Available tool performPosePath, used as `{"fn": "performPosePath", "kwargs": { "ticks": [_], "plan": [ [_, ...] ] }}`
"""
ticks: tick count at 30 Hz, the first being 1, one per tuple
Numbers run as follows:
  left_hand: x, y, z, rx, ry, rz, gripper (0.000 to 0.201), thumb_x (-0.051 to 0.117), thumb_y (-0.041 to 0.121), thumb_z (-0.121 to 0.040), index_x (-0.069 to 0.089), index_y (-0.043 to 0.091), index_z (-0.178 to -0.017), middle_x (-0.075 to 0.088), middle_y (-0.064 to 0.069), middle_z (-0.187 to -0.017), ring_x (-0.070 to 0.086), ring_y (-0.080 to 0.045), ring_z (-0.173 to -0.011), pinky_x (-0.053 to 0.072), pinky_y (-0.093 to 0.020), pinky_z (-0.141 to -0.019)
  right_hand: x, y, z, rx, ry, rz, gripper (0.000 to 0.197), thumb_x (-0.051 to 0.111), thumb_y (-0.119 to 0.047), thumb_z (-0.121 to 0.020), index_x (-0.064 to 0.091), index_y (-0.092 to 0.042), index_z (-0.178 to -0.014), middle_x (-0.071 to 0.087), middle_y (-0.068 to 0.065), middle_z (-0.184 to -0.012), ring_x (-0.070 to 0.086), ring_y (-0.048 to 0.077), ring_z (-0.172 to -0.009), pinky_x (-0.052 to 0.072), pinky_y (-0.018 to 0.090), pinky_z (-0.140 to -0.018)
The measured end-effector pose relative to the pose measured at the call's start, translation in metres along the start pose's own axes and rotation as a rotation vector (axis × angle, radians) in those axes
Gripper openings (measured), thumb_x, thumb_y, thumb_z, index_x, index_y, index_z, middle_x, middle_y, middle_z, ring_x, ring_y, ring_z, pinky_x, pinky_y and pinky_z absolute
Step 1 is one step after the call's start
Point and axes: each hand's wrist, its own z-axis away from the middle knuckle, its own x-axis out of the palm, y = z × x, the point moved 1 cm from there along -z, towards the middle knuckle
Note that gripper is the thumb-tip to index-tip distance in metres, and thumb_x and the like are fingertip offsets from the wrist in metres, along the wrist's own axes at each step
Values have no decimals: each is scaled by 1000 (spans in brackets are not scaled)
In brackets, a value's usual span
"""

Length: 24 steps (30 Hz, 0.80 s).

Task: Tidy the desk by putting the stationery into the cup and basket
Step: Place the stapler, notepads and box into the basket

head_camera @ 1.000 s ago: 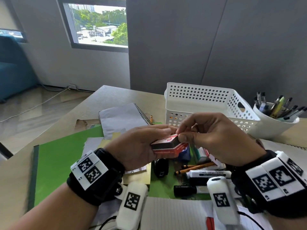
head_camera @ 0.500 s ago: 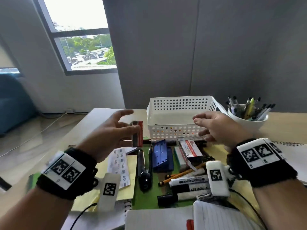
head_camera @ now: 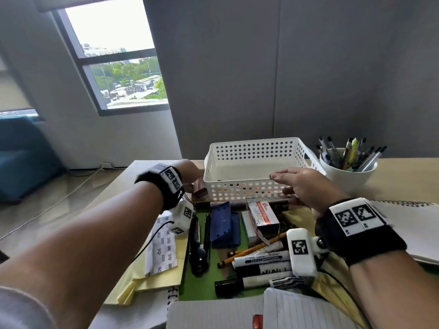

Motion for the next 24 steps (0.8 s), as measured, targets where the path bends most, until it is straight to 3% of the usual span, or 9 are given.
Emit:
{"fn": "performPosePath", "kwargs": {
  "ticks": [2,6,8,11,15,17,19,22,24],
  "plan": [
    [-3,2,-2,-88,-40,81,23,59,26,-102,61,8,-116,70,-13,-102,67,-25,-86,57,-38,-93,1,1,0,-10,-2,-18,15,72,-27,-92,78,-15,-99,70,7,-94,59,22,-82,54,32,-74],
    [-35,-2,10,27,0,-378,47,52,22,-106,46,8,-150,47,-9,-155,48,-23,-138,31,-28,-117,-1,2,-3,-26,11,-42,14,72,-23,-92,79,-13,-99,73,3,-91,64,18,-78,57,32,-74],
    [-51,-17,15,-78,65,-345,56,62,35,-101,50,8,-148,55,-10,-148,51,-25,-136,39,-28,-108,0,2,-5,-34,20,-39,14,72,-24,-92,79,-13,-99,74,3,-91,65,18,-79,59,32,-75],
    [-62,-52,18,-149,16,-653,87,62,79,-80,64,9,-131,67,-6,-130,61,-25,-118,45,-31,-100,1,3,-7,-35,28,-42,13,73,-24,-92,78,-13,-96,72,-1,-85,65,16,-74,53,26,-64],
    [-65,-76,33,-284,1,-682,76,60,87,-73,65,13,-92,67,-4,-98,59,-23,-90,41,-26,-79,1,4,-6,-42,34,-26,13,74,-26,-91,79,-14,-93,72,0,-84,63,16,-75,53,27,-65],
    [-72,-89,34,-329,-6,-556,74,79,77,-64,67,10,-95,68,-4,-102,63,-23,-96,49,-27,-85,1,5,-6,-40,34,-10,14,74,-28,-90,79,-15,-92,72,1,-85,63,18,-78,55,30,-69],
    [-80,-102,32,-388,2,-326,63,96,48,-62,70,6,-100,68,-9,-108,66,-26,-100,55,-34,-88,2,3,-5,-44,35,-8,13,74,-27,-91,79,-15,-93,72,3,-90,63,19,-81,56,31,-73],
    [-89,-118,33,-479,2,-88,26,91,15,-70,68,2,-74,58,-11,-76,49,-21,-58,37,-24,-56,2,2,-4,-41,37,-16,12,73,-25,-92,78,-14,-94,73,6,-95,63,19,-83,60,34,-78],
    [-92,-131,27,-480,33,106,20,83,6,-76,63,5,-72,47,-8,-61,36,-16,-47,28,-20,-55,1,2,-5,-33,37,-10,14,74,-27,-90,79,-14,-93,73,10,-99,64,21,-84,61,42,-90]
  ]
}}
